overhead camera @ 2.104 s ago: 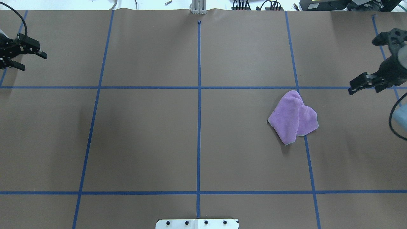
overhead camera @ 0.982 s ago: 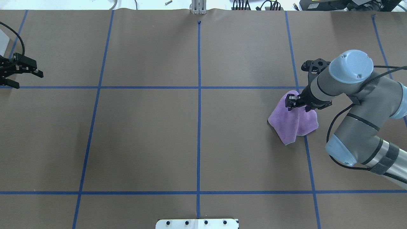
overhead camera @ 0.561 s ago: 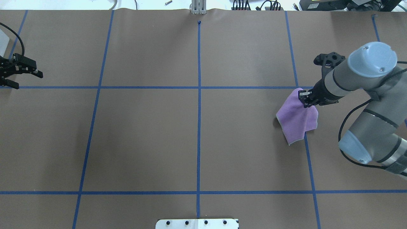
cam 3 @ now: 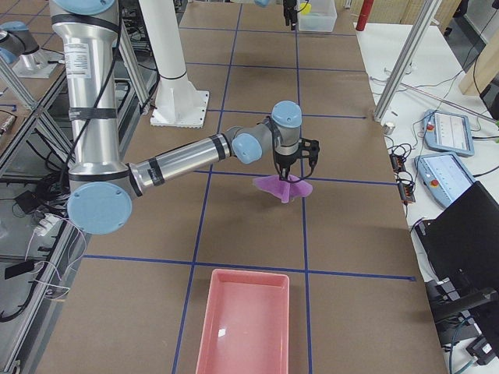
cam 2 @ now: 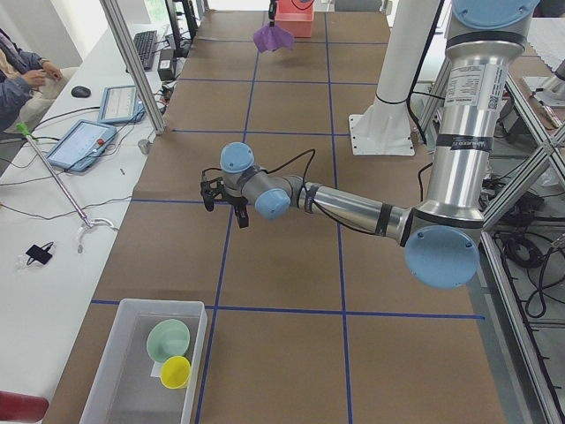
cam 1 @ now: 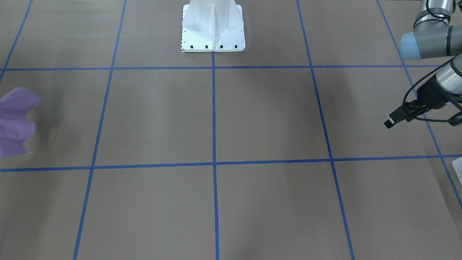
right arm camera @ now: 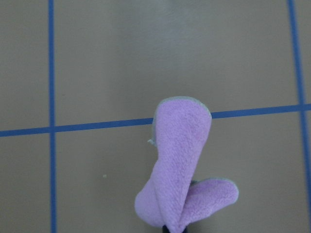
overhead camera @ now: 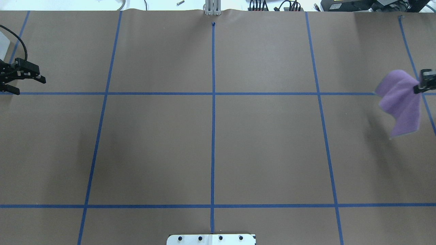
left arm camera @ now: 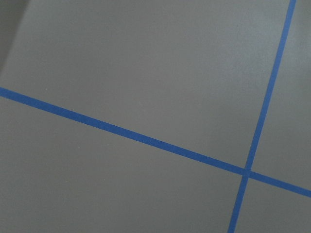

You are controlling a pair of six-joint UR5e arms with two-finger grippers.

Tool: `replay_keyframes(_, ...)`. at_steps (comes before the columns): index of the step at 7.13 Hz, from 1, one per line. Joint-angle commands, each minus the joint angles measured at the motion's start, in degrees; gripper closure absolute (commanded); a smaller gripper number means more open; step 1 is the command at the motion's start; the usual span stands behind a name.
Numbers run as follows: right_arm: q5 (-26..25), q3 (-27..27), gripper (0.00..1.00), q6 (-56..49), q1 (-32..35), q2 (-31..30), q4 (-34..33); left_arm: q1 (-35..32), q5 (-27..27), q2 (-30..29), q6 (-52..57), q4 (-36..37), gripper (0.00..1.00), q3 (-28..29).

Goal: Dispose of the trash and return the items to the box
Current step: 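Carry the purple cloth off the table and drop it into the pink bin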

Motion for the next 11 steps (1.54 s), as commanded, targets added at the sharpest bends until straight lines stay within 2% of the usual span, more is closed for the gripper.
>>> replay_keyframes(1, 0.0, -0.8, 1.00, -32.1, 16.8, -1.2, -17.9, 0.1, 0.1, 0.0, -0.1, 0.0, 0.02, 0.0)
replay_keyframes(2, -3.9, -1.2, 1.00, -43.8, 22.9, -0.7, -24.0, 0.1, 0.1, -0.1, -0.1, 0.0, 0.02, 0.1)
replay_keyframes(3, -8.2, -2.5, 1.00, -48.3, 25.3, -1.6, -24.4, 0.3, 0.2, -0.1, 0.0, 0.0, 0.02, 0.5)
replay_keyframes(4, -10.0, -6.7, 1.00, -54.6, 27.4, -1.7, -23.9, 0.3, 0.2, -0.3, 0.0, -0.1, 0.02, 0.6)
replay_keyframes(5, -10.0, -11.3, 0.77, -57.6, 27.5, -1.8, -23.4, 0.3, 0.2, -0.3, 0.0, -0.1, 0.02, 0.5)
replay_keyframes(6, -9.5, -15.8, 0.01, -57.0, 27.5, -3.7, -15.8, 0.3, 0.2, -0.2, -0.1, -0.2, 0.02, 0.4)
replay_keyframes(7, -9.4, -20.1, 0.00, -56.3, 27.5, -4.4, -7.0, 0.3, 0.2, -0.3, -0.1, -0.2, 0.02, 0.5)
replay_keyframes(8, -9.0, -19.2, 0.00, -56.1, 27.6, -4.3, -5.7, 0.4, 0.2, -0.2, 0.0, -0.9, 0.02, 0.0)
replay_keyframes(10, -3.1, -15.0, 0.00, -45.8, 27.2, -3.5, -6.0, 0.5, 0.2, 0.8, 2.5, -1.3, 0.02, -1.6)
replay_keyframes(11, -0.5, -13.2, 0.00, -40.5, 23.6, -3.3, -5.8, 0.4, 0.1, 3.4, 13.7, -1.2, 0.02, -2.9)
